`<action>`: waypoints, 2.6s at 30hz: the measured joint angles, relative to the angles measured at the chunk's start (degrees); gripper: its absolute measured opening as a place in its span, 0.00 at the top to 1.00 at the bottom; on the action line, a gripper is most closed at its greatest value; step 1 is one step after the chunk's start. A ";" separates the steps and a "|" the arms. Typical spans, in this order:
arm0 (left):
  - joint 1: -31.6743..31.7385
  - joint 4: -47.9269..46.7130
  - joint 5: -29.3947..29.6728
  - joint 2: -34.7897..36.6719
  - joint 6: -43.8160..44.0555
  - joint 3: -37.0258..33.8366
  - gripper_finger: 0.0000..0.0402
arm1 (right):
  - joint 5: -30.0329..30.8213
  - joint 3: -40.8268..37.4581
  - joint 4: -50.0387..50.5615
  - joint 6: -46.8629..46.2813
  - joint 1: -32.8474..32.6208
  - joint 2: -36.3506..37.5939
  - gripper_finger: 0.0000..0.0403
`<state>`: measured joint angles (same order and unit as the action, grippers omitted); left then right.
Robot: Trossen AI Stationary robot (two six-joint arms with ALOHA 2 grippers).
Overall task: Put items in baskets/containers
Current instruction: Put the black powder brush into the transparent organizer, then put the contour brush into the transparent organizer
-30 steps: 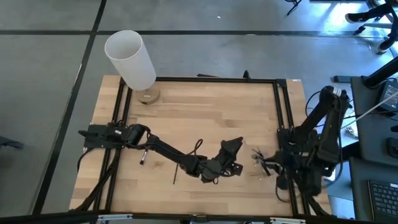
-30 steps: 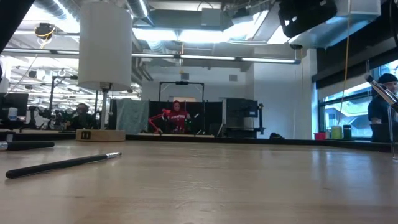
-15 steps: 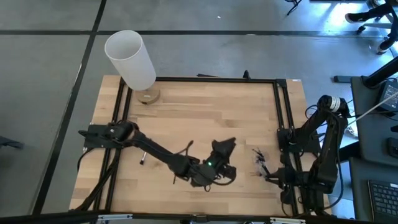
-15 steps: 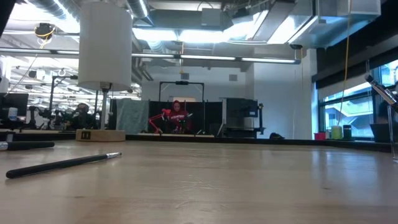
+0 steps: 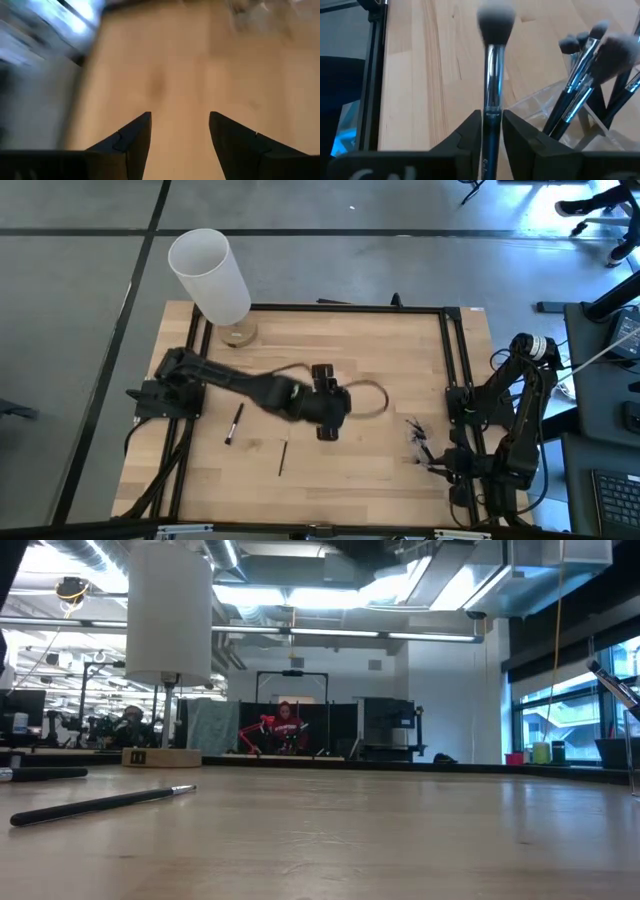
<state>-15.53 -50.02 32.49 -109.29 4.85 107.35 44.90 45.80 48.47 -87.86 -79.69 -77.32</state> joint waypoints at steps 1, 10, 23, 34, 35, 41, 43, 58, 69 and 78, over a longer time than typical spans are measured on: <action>0.94 -1.75 -4.18 -0.05 1.94 -0.37 0.52 | -0.03 0.00 0.00 -0.09 0.01 0.00 0.79; 1.87 -8.84 -4.94 -0.38 14.05 -6.05 0.52 | 0.16 0.24 0.67 -0.67 0.03 0.19 0.65; -11.44 -23.86 -4.25 10.32 52.89 -29.77 0.52 | 21.40 0.26 -5.55 7.62 2.51 3.32 0.64; -15.30 -16.63 -18.34 24.85 82.34 -56.23 0.52 | 22.50 0.28 -14.54 17.65 7.07 3.32 0.64; -15.52 -13.93 -18.69 25.84 82.83 -58.05 0.52 | 22.18 0.28 -14.60 17.61 7.09 3.32 0.64; -15.86 -0.16 -21.40 28.55 83.21 -66.40 0.52 | 20.30 0.31 -15.30 17.43 7.09 3.32 0.64; -15.89 -0.44 -23.89 28.25 85.25 -68.29 0.52 | 19.85 0.31 -15.53 17.43 7.09 3.32 0.64; -16.40 4.63 -27.20 28.30 78.54 -71.93 0.84 | 18.34 0.31 -17.97 17.43 7.09 3.34 0.64; -16.72 6.02 -20.23 27.92 60.77 -70.91 0.88 | 3.32 0.31 -19.87 16.29 15.21 4.90 0.64; -16.08 11.52 -4.02 27.78 33.56 -63.05 0.90 | -9.33 0.33 -27.94 27.93 25.12 12.80 0.64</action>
<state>-31.62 -38.50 28.47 -81.51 38.41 44.30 35.57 46.13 20.52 -59.93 -54.56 -64.52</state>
